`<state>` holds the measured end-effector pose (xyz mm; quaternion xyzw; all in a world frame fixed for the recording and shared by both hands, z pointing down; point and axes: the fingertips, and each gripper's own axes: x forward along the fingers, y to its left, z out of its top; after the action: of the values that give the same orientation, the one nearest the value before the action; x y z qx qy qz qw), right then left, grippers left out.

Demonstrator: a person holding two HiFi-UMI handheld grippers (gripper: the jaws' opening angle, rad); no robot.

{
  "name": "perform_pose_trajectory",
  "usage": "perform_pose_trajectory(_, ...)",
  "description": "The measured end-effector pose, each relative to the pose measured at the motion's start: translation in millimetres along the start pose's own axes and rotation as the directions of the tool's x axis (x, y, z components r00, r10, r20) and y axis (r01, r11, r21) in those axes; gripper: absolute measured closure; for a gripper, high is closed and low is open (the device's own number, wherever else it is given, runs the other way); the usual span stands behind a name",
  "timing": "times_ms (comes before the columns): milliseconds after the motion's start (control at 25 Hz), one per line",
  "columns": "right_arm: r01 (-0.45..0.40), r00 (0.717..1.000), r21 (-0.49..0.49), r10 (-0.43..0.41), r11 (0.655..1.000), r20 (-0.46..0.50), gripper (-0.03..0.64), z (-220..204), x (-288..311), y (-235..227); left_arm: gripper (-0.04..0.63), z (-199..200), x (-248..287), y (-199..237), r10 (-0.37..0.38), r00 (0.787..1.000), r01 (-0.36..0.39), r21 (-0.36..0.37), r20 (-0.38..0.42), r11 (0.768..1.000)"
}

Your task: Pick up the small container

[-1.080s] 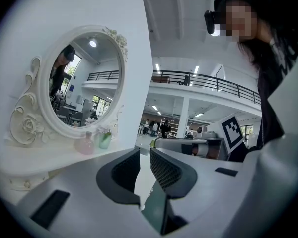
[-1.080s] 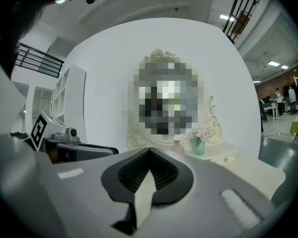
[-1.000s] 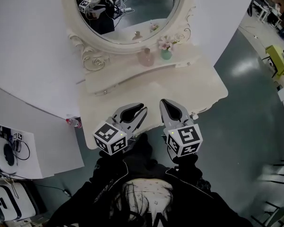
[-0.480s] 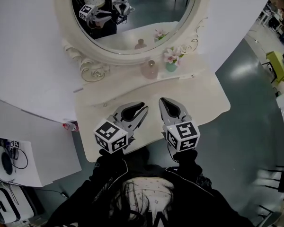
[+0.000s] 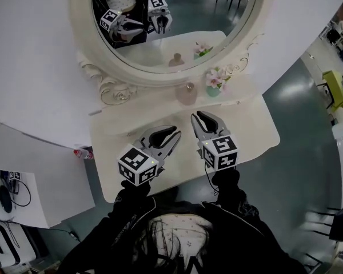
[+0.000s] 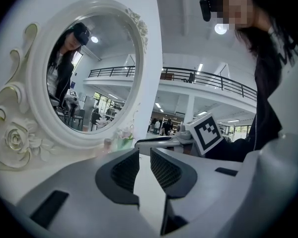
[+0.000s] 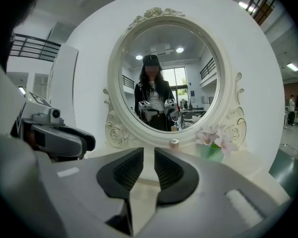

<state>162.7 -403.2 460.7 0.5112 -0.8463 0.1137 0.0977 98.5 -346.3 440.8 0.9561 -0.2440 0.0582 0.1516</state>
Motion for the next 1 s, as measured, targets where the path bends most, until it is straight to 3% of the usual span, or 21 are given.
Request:
perform_pose_trajectory(640,0.051,0.990,-0.038,-0.056,0.998,-0.126,0.452,-19.4,94.6,-59.0,0.543,-14.7,-12.4,23.3,0.026,0.999,-0.026,-0.013,-0.036,1.000)
perform_pose_trajectory(1000,0.080,0.983,-0.024,-0.083,0.997,-0.162,0.436,-24.4,125.8,-76.8,0.545,-21.5,-27.2,39.9,0.064,0.997,-0.066,-0.037,-0.038,0.997)
